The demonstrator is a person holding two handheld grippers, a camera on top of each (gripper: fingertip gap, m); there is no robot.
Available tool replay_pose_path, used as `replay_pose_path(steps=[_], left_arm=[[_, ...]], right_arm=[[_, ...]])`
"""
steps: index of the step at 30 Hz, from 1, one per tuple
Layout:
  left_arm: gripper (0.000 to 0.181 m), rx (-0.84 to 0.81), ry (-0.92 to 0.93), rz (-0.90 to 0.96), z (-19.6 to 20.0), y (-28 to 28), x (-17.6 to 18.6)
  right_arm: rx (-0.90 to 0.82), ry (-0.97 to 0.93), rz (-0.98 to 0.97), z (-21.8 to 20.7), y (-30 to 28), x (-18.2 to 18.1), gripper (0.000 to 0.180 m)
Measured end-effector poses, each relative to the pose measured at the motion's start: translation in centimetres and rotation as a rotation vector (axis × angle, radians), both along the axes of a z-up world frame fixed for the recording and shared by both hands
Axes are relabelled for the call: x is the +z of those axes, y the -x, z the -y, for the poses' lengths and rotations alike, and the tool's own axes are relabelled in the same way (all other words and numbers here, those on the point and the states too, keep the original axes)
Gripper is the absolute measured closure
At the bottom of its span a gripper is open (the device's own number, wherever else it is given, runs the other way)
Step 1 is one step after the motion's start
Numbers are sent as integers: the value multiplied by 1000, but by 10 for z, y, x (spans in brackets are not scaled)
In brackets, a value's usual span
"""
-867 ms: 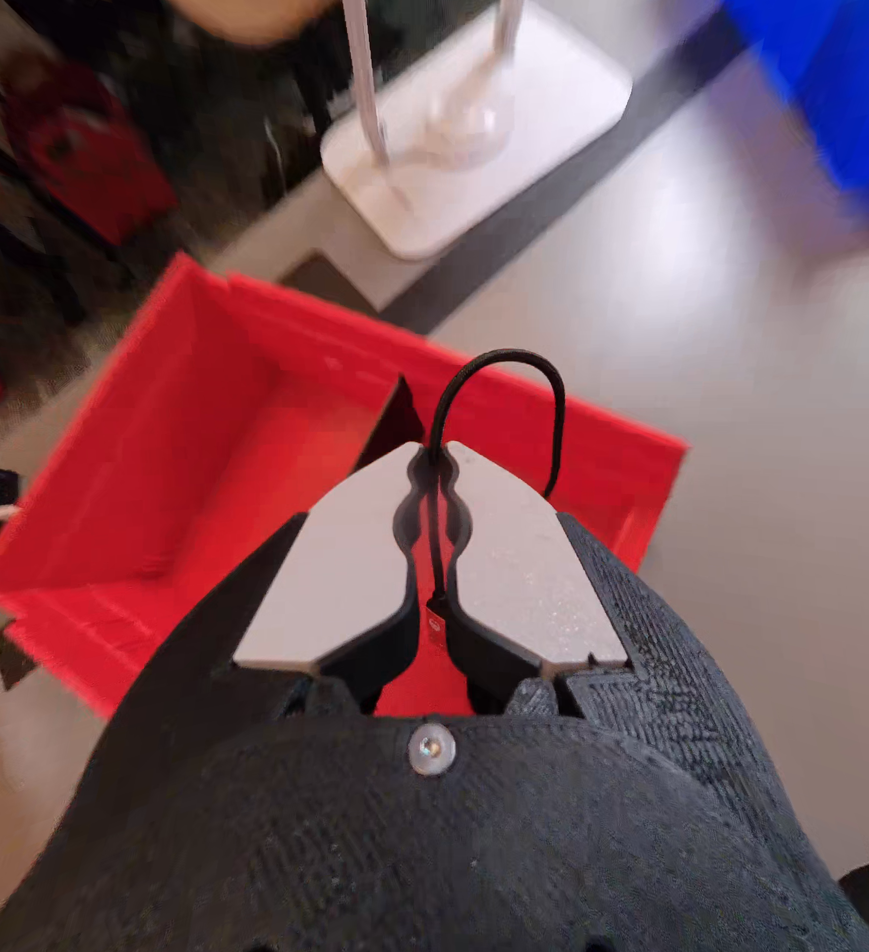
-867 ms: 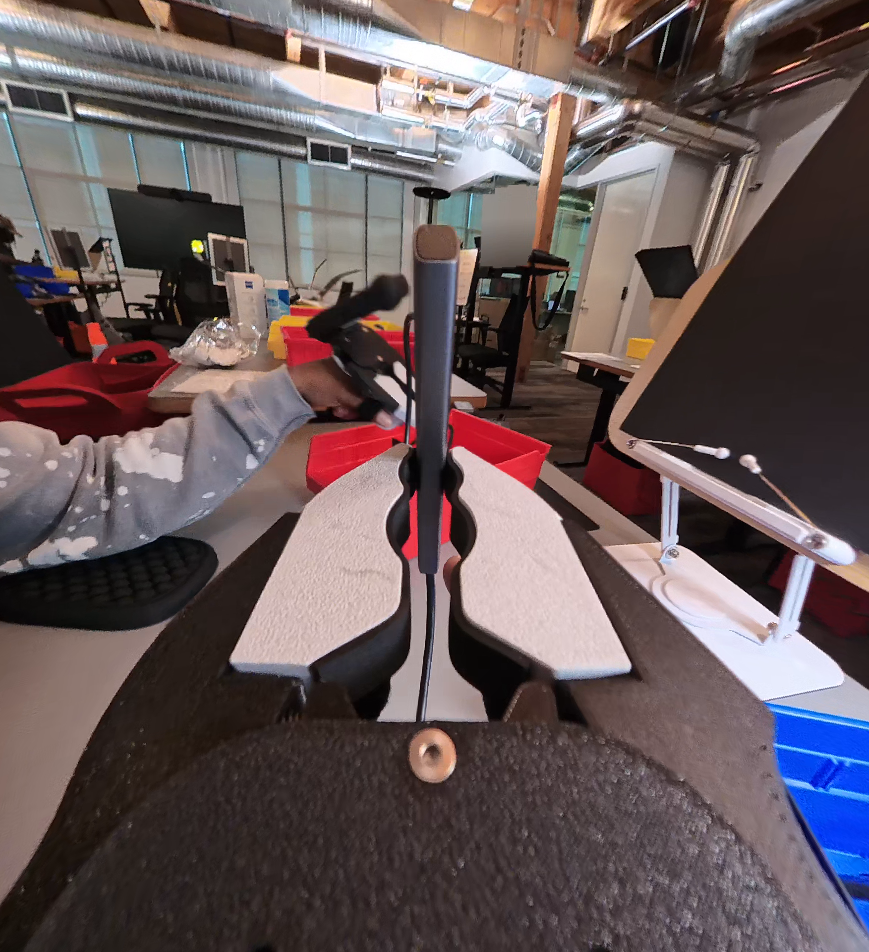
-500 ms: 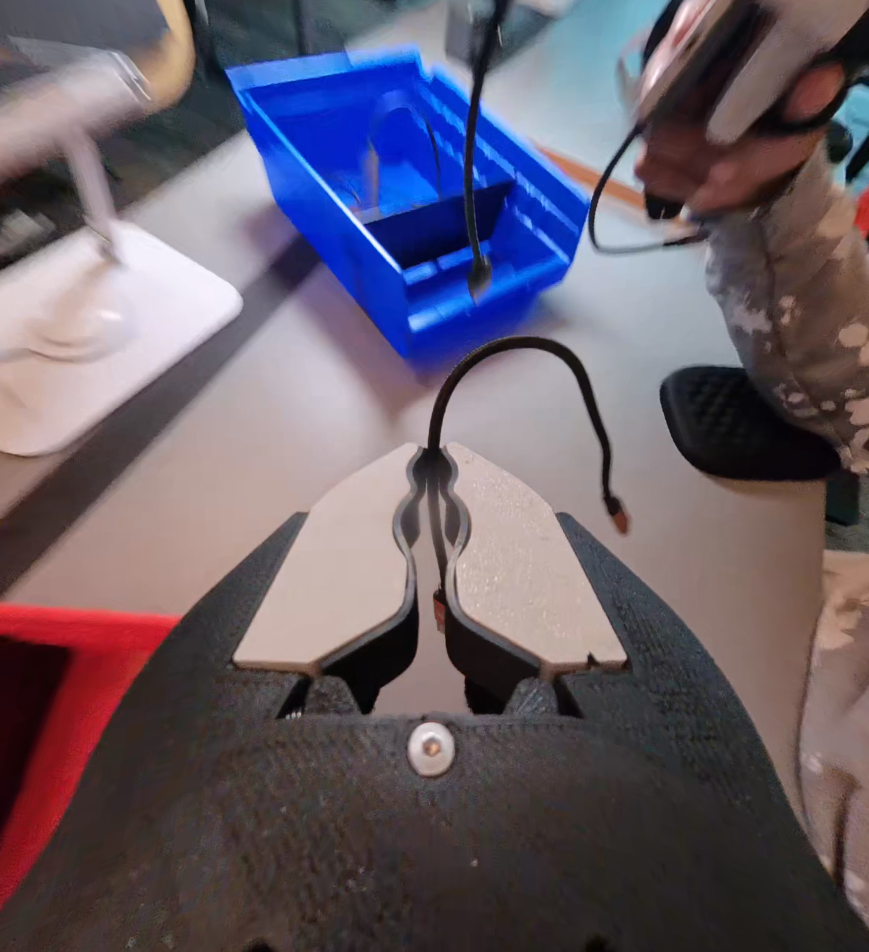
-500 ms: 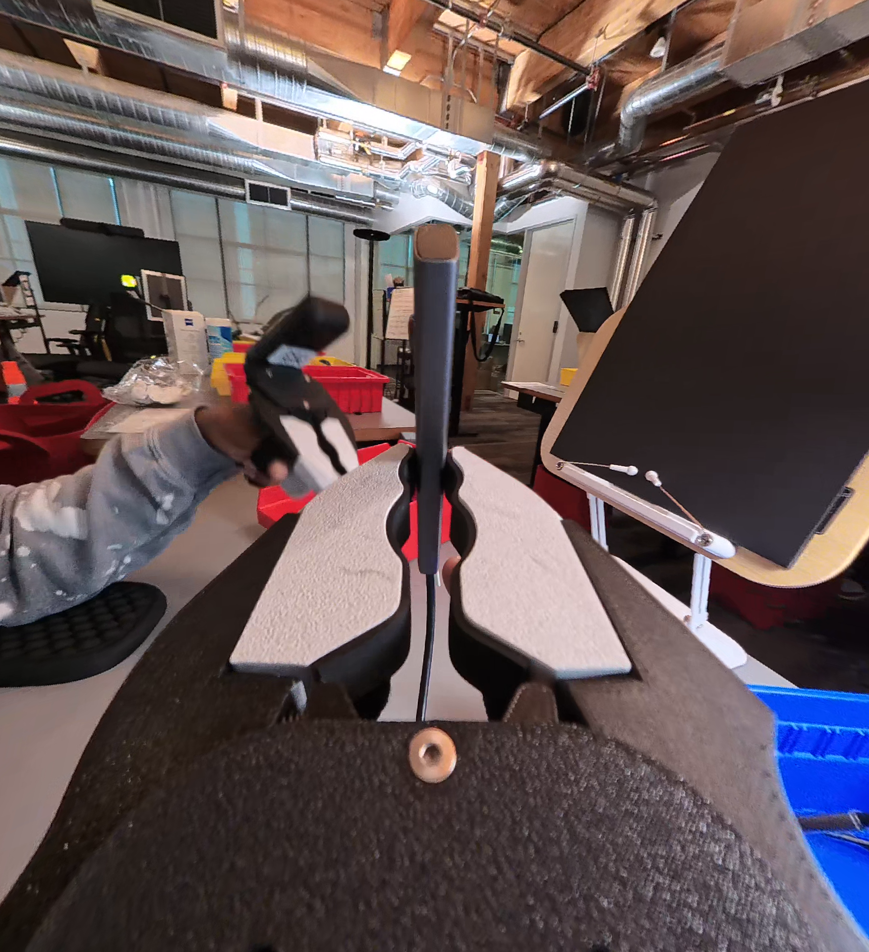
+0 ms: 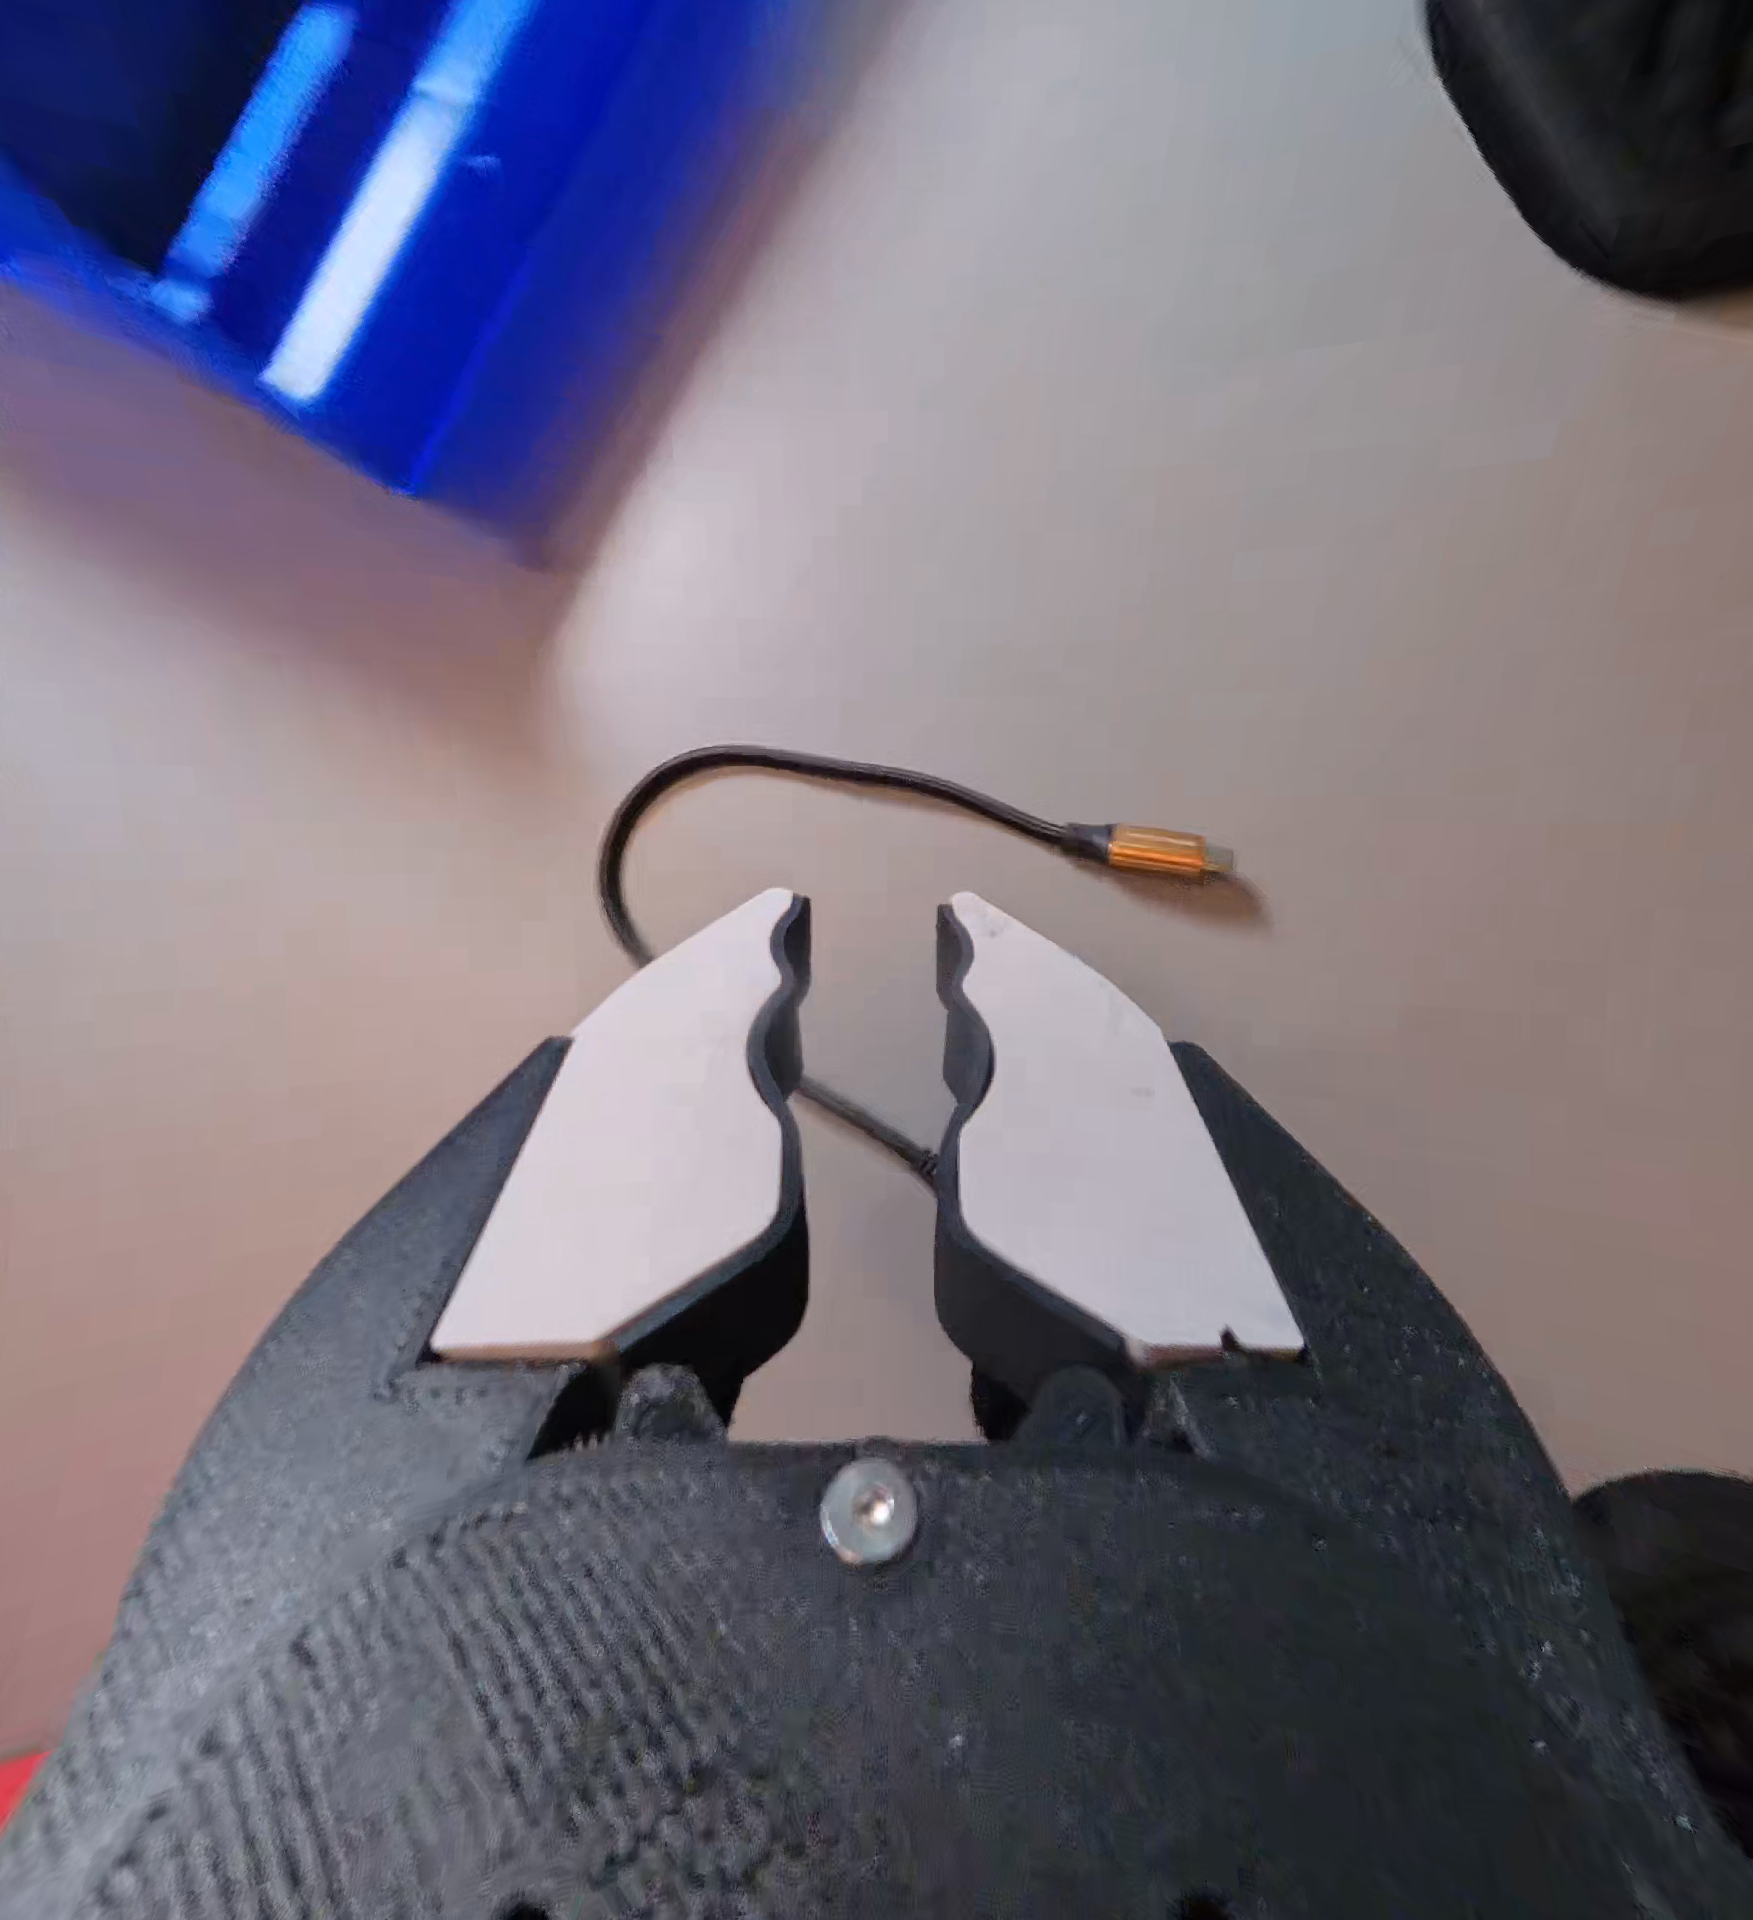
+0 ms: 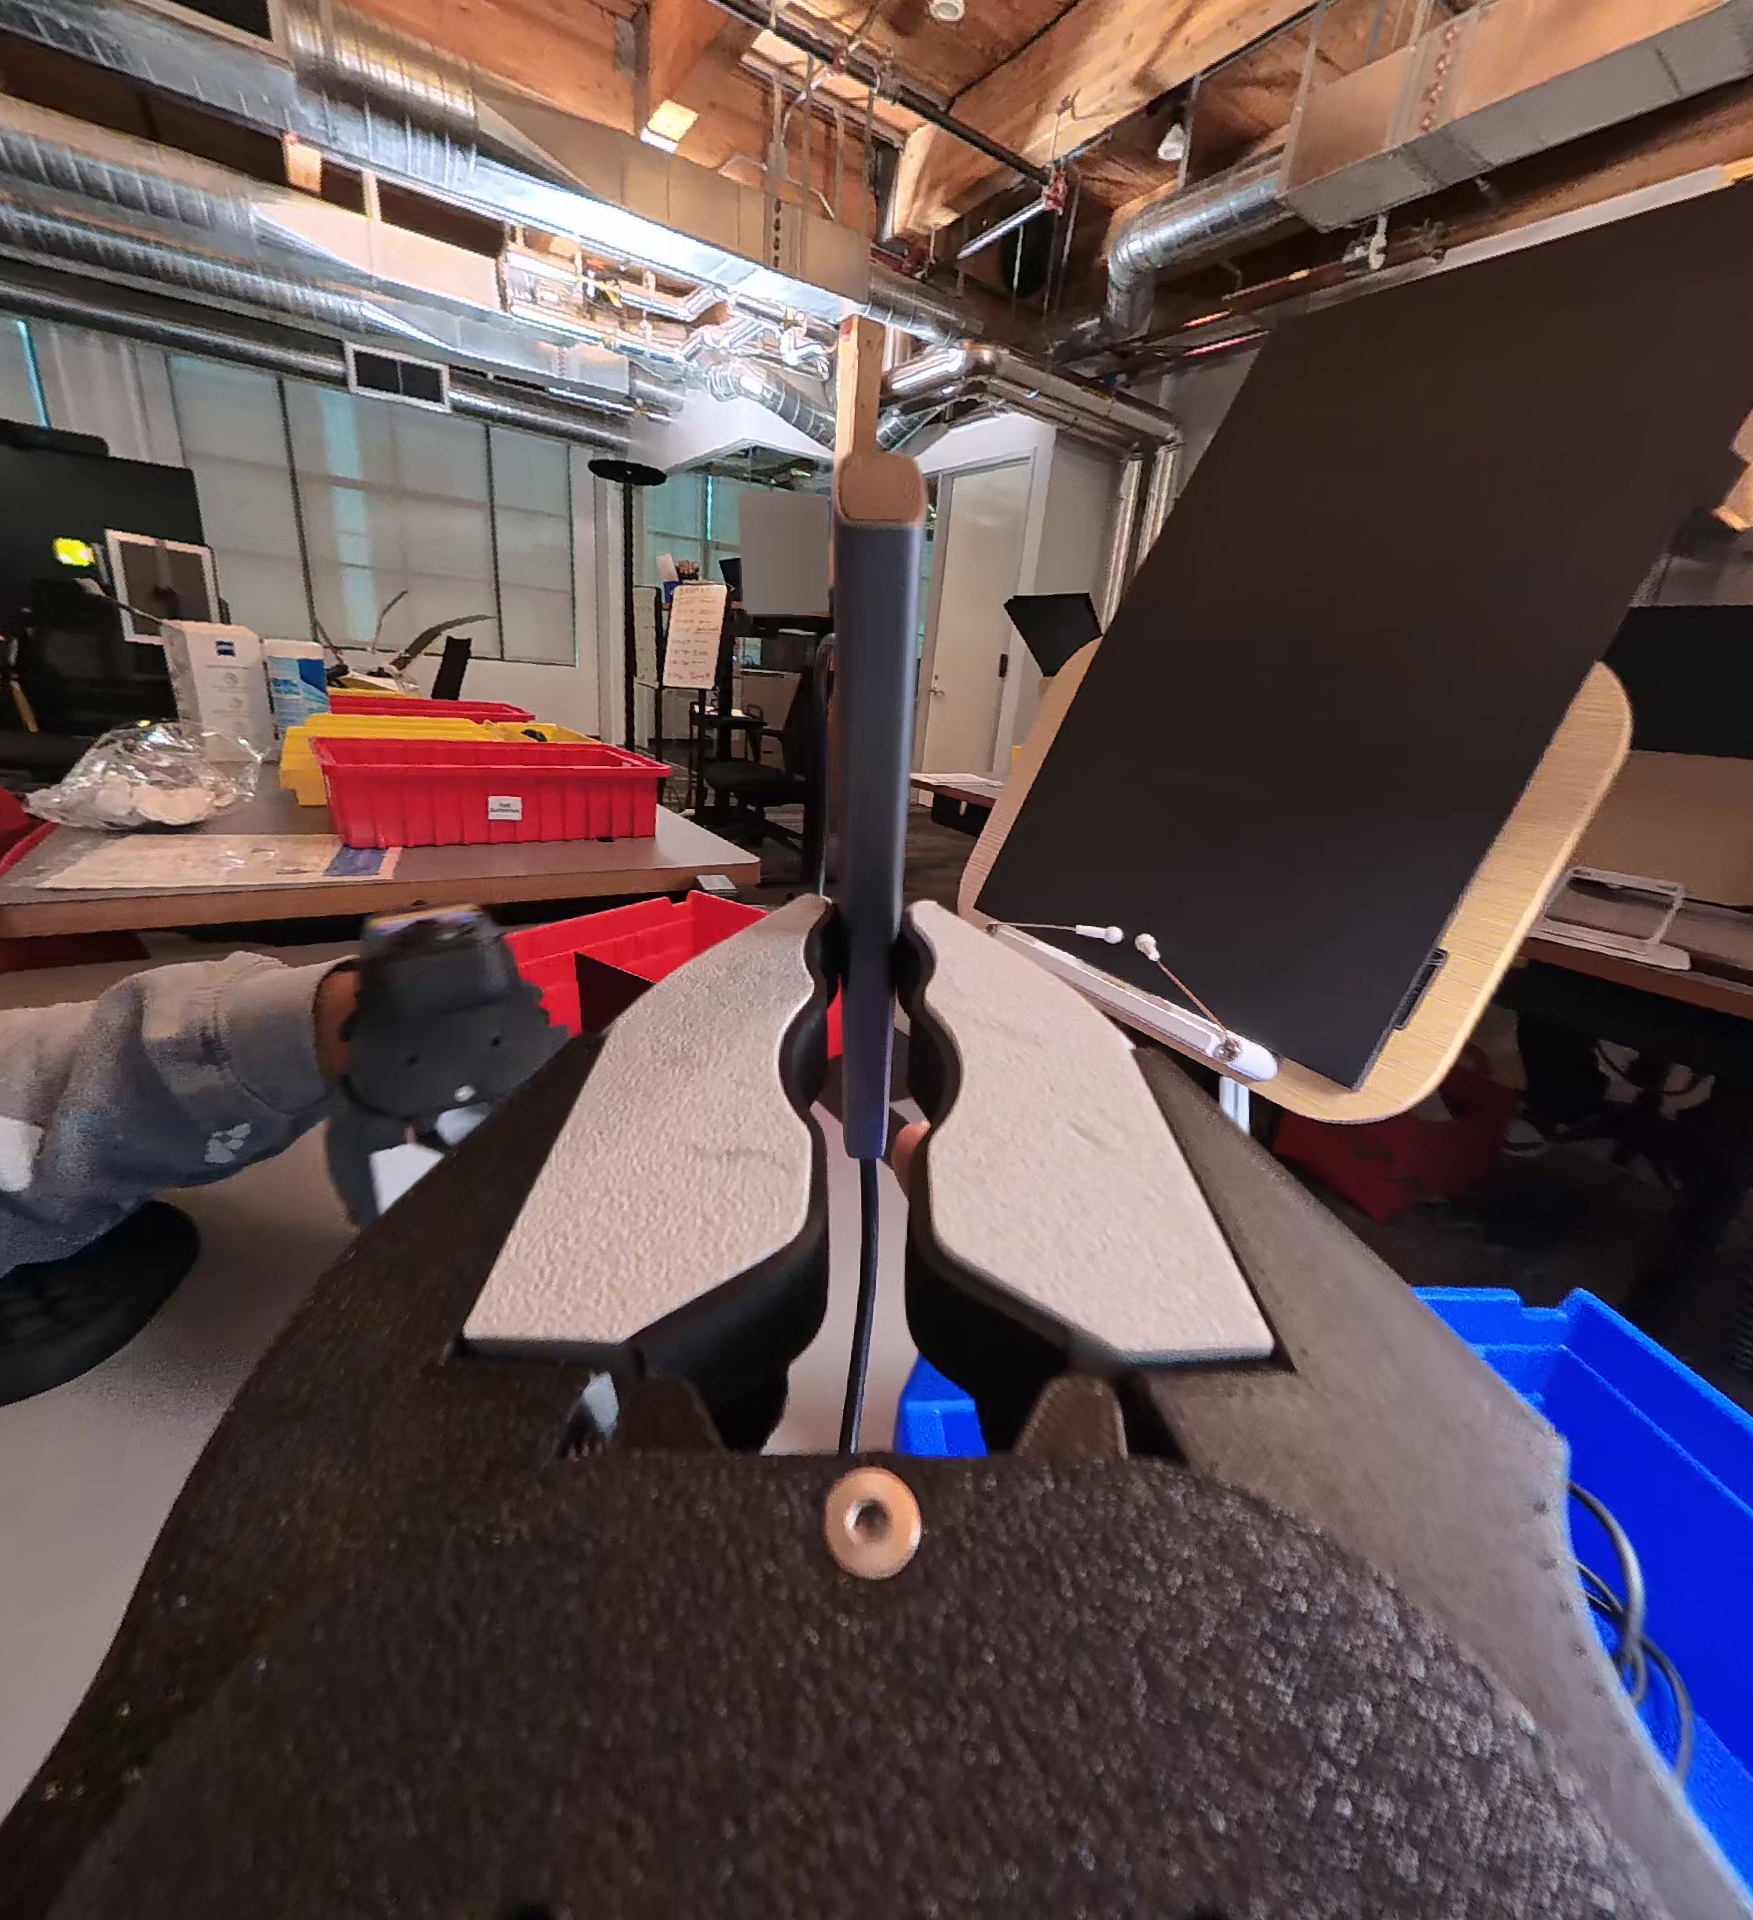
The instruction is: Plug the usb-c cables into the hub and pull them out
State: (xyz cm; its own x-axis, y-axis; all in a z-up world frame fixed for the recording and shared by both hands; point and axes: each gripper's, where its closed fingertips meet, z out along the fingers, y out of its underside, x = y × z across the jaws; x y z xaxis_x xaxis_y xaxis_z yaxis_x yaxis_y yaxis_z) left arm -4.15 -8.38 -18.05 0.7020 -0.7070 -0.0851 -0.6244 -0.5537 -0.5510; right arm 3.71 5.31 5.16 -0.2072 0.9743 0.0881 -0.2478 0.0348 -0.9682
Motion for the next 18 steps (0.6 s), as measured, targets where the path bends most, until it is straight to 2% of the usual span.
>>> replay_pose_path(steps=[4, 7, 12, 15, 18], left_arm=[[155, -211, 57, -73, 10, -29, -16], [151, -320, 143, -188, 16, -33, -31], [146, -490, 249, -271, 20, -44, -50], [153, -510, 274, -261, 16, -50, -56], [165, -370, 313, -208, 5, -50, -56]], right_arm=[[-12, 30, -2, -11, -4, 0, 170], [-20, 37, 3, -15, -4, -3, 170], [-15, 26, -1, -15, -6, -2, 170], [-18, 30, -8, -18, -10, -1, 170], [-23, 41, -17, -23, -13, 1, 170]])
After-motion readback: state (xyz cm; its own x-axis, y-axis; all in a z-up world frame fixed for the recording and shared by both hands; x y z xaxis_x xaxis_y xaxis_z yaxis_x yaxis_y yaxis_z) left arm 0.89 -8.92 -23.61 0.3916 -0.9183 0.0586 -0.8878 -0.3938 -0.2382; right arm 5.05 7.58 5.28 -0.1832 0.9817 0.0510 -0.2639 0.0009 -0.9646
